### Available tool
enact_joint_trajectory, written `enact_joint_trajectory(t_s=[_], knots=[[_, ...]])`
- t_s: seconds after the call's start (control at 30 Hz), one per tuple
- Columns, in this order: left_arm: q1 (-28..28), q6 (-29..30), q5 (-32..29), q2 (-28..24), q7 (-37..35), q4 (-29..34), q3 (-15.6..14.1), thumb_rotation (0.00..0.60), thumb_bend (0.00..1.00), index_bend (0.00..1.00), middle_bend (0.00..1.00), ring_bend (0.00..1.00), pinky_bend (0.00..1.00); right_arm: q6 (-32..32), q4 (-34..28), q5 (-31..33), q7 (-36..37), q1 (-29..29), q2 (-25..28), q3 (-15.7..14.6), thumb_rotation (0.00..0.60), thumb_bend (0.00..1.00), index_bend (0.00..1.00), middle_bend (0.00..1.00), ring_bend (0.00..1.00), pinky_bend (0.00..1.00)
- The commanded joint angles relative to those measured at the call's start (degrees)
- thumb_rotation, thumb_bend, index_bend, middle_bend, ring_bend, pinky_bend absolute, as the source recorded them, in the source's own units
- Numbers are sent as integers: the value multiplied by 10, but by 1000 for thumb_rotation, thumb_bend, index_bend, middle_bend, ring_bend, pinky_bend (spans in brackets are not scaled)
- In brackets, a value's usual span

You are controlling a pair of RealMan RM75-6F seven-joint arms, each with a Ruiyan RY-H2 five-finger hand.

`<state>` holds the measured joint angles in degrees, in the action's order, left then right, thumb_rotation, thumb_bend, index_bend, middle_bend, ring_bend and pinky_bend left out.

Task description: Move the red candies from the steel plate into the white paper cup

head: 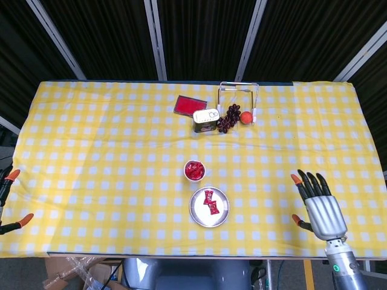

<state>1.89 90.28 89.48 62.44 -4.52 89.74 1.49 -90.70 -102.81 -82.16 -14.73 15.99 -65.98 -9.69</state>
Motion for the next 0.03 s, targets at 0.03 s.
enact_joint_trajectory(t_s=[0.03], knots=[[-3, 10, 1, 10, 21, -5, 3, 600, 28, 0, 0, 0, 0, -39, 39, -20, 40, -36, 11, -2, 600, 247, 0, 0, 0, 0]])
